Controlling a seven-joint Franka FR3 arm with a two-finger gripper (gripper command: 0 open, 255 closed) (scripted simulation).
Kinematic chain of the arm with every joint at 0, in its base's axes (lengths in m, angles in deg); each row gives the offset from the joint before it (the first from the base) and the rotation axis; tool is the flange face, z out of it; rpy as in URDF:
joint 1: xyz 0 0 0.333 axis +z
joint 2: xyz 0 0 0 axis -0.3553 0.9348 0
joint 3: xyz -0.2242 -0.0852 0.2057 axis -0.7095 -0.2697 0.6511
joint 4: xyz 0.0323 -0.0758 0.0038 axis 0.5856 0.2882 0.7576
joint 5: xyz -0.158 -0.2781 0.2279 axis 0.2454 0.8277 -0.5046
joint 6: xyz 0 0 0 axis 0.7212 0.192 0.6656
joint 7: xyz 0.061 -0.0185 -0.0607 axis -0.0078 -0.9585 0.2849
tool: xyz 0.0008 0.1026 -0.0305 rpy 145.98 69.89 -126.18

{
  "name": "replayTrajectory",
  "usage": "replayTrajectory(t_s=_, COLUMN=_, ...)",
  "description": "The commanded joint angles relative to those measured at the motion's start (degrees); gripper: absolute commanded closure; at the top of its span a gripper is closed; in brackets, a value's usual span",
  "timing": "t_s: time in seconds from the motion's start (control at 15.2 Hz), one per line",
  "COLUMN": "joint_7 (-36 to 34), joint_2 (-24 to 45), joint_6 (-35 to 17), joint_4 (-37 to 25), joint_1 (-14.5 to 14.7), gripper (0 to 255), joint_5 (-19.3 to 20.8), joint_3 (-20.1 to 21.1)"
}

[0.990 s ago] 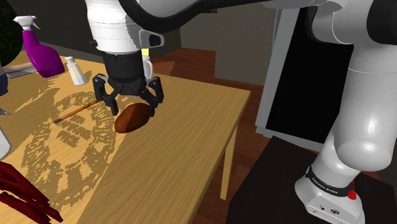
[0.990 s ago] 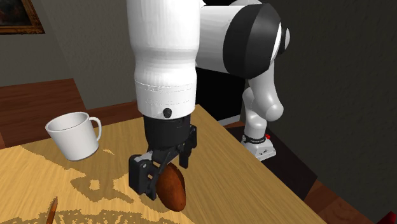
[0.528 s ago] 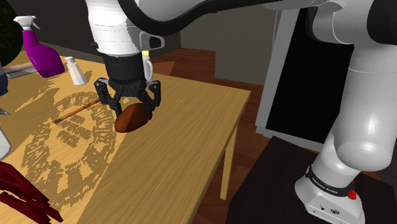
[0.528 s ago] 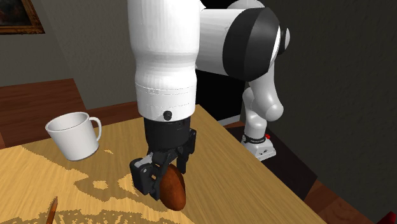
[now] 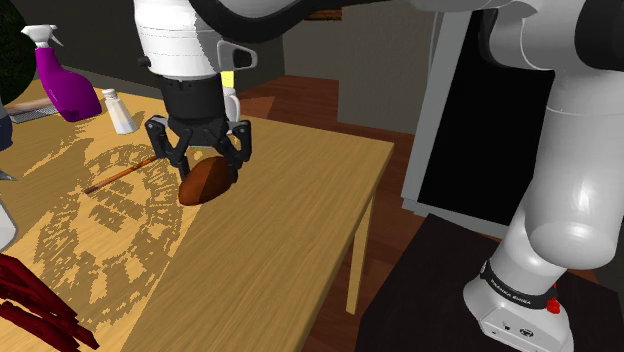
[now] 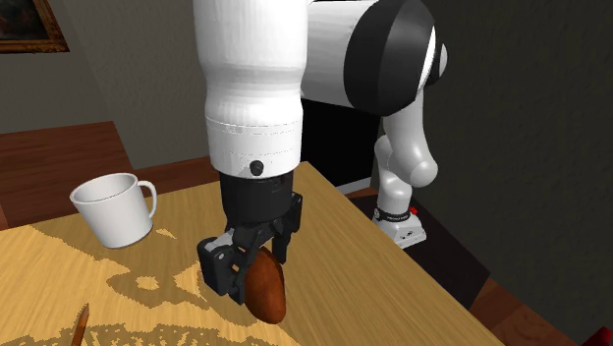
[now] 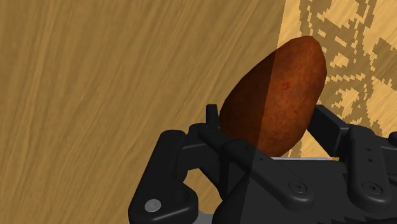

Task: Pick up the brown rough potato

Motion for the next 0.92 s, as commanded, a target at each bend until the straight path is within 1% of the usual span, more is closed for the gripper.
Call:
replayTrajectory(t_s=0.0, joint_7=-0.06, joint_2=0.21, joint_6=1.68, joint_4=-1.82, joint_1=0.33, gripper=255, joint_5=0.14, joint_3=0.07)
replayTrajectory(t_s=0.4, joint_7=-0.36, joint_2=1.86, joint_6=7.04, joint_4=-8.45, joint_1=1.87, gripper=255, joint_5=1.32, joint_3=0.16)
replayTrajectory(t_s=0.73, joint_7=-0.76, joint_2=3.94, joint_6=11.96, joint_4=-15.03, joint_1=3.85, gripper=255, joint_5=2.89, joint_3=0.15)
replayTrajectory(t_s=0.86, joint_7=-0.77, joint_2=4.0, joint_6=12.11, joint_4=-15.23, joint_1=3.92, gripper=255, joint_5=2.93, joint_3=0.14)
